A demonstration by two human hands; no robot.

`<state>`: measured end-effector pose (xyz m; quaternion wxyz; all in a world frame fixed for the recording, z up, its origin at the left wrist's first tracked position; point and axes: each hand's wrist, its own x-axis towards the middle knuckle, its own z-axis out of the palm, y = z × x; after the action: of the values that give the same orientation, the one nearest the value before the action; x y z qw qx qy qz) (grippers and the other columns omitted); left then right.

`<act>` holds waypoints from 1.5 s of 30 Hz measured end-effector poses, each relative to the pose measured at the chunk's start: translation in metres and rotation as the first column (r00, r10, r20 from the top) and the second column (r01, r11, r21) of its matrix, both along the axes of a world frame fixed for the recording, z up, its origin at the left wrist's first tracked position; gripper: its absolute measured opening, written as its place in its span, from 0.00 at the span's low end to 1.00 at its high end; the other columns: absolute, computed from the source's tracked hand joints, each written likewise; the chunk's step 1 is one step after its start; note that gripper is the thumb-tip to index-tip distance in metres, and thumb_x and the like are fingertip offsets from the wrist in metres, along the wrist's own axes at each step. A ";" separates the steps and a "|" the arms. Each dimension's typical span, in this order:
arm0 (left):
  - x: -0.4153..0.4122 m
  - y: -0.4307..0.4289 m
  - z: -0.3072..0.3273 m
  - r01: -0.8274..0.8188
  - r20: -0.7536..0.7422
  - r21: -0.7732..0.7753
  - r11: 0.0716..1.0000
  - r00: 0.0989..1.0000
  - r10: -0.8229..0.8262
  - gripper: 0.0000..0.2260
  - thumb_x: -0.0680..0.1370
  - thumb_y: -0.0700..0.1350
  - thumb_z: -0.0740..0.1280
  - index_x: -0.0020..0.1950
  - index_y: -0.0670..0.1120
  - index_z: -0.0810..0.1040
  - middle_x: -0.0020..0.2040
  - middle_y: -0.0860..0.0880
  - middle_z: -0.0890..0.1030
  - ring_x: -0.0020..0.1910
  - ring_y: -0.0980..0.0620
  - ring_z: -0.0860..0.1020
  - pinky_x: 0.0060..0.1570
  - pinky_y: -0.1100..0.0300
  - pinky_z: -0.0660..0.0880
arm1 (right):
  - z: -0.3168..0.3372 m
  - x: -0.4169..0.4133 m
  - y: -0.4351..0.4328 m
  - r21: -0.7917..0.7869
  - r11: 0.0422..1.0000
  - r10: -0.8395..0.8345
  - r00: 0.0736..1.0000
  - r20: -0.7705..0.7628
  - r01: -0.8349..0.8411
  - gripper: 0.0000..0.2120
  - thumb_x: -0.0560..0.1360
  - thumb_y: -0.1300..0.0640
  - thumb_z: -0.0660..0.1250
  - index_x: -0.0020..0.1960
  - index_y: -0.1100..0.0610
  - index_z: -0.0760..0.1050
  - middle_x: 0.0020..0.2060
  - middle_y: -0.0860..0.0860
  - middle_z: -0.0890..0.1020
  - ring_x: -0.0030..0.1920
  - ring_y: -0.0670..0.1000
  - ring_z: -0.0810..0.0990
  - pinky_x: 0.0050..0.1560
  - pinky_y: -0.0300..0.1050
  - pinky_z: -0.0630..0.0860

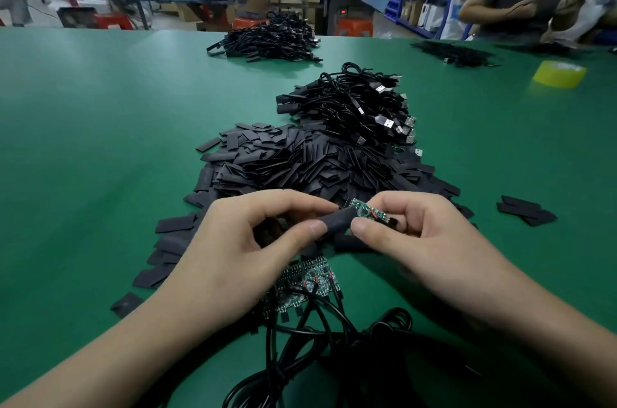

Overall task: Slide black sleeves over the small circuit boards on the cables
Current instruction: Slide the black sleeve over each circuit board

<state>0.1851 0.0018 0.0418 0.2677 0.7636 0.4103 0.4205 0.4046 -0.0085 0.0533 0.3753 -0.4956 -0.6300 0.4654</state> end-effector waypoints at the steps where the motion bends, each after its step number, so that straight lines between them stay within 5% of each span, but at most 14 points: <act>1: 0.001 -0.001 0.000 -0.026 -0.072 0.100 0.995 0.997 0.034 0.08 0.75 0.51 0.75 0.54 0.57 0.85 0.47 0.60 0.85 0.48 0.56 0.83 0.49 0.58 0.78 | 0.001 0.000 -0.001 0.001 1.000 -0.013 1.000 0.004 0.013 0.09 0.78 0.53 0.69 0.45 0.58 0.81 0.27 0.48 0.76 0.22 0.38 0.66 0.24 0.28 0.61; 4: 0.003 -0.004 0.004 -0.057 -0.196 0.329 0.943 0.972 0.127 0.12 0.73 0.55 0.76 0.54 0.54 0.86 0.48 0.59 0.83 0.47 0.58 0.81 0.47 0.57 0.79 | 0.002 -0.001 -0.005 0.012 1.000 -0.001 1.000 0.030 0.001 0.10 0.78 0.51 0.69 0.45 0.57 0.80 0.28 0.54 0.78 0.23 0.42 0.68 0.26 0.32 0.64; 8: 0.002 -0.006 0.005 -0.054 -0.220 0.443 0.895 0.961 0.167 0.10 0.76 0.55 0.74 0.53 0.52 0.87 0.46 0.58 0.84 0.44 0.58 0.82 0.42 0.55 0.80 | 0.002 -0.005 -0.008 0.009 0.999 0.048 0.999 -0.001 -0.048 0.08 0.78 0.51 0.70 0.45 0.55 0.81 0.27 0.45 0.75 0.22 0.40 0.66 0.24 0.29 0.62; 15: -0.002 -0.003 0.005 -0.110 -0.141 0.354 0.929 0.975 0.170 0.10 0.74 0.52 0.75 0.52 0.51 0.88 0.47 0.59 0.85 0.45 0.64 0.83 0.48 0.64 0.79 | 0.005 0.000 -0.005 0.005 1.000 0.022 0.997 -0.079 -0.022 0.07 0.75 0.49 0.63 0.41 0.48 0.76 0.26 0.44 0.69 0.25 0.44 0.63 0.25 0.36 0.62; 21: -0.002 -0.003 0.004 -0.105 -0.136 0.345 0.933 0.978 0.161 0.09 0.73 0.51 0.75 0.51 0.52 0.87 0.46 0.60 0.85 0.45 0.65 0.82 0.49 0.70 0.76 | 0.008 0.003 -0.005 0.014 0.998 0.059 0.991 -0.116 -0.058 0.08 0.77 0.52 0.62 0.40 0.51 0.73 0.24 0.48 0.66 0.24 0.46 0.61 0.24 0.35 0.62; 30: 0.001 -0.005 0.001 -0.021 -0.158 0.358 0.933 0.984 0.082 0.11 0.73 0.51 0.76 0.54 0.50 0.87 0.47 0.60 0.84 0.45 0.66 0.81 0.48 0.73 0.73 | 0.006 0.002 -0.005 -0.098 0.989 0.095 0.978 -0.186 -0.115 0.07 0.75 0.50 0.73 0.46 0.54 0.81 0.24 0.41 0.73 0.22 0.43 0.61 0.21 0.35 0.60; 37: 0.004 -0.005 0.002 0.010 -0.138 0.328 0.945 0.990 0.037 0.10 0.73 0.50 0.76 0.53 0.49 0.87 0.47 0.59 0.85 0.45 0.65 0.82 0.47 0.72 0.74 | 0.004 0.007 -0.004 -0.186 0.969 0.119 0.967 -0.227 -0.163 0.14 0.71 0.50 0.75 0.49 0.59 0.83 0.30 0.53 0.62 0.24 0.47 0.54 0.23 0.35 0.54; 42: 0.005 -0.005 0.002 0.012 -0.099 0.281 0.960 0.995 0.016 0.10 0.72 0.48 0.76 0.52 0.51 0.87 0.48 0.62 0.85 0.47 0.66 0.83 0.48 0.73 0.75 | 0.003 0.008 -0.004 -0.217 0.964 0.102 0.966 -0.236 -0.154 0.20 0.71 0.52 0.79 0.57 0.61 0.80 0.29 0.49 0.73 0.23 0.45 0.56 0.22 0.34 0.56; 45: 0.006 -0.004 0.002 0.022 -0.081 0.279 0.960 0.997 0.000 0.10 0.71 0.48 0.77 0.52 0.51 0.86 0.48 0.62 0.85 0.47 0.66 0.83 0.48 0.73 0.75 | 0.003 0.007 -0.003 -0.213 0.966 0.098 0.967 -0.234 -0.149 0.16 0.70 0.53 0.80 0.53 0.59 0.82 0.30 0.53 0.70 0.23 0.46 0.55 0.22 0.34 0.55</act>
<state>0.1908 -0.0025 0.0434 0.1426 0.8124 0.3529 0.4416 0.4118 -0.0118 0.0561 0.3538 -0.4401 -0.5561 0.6099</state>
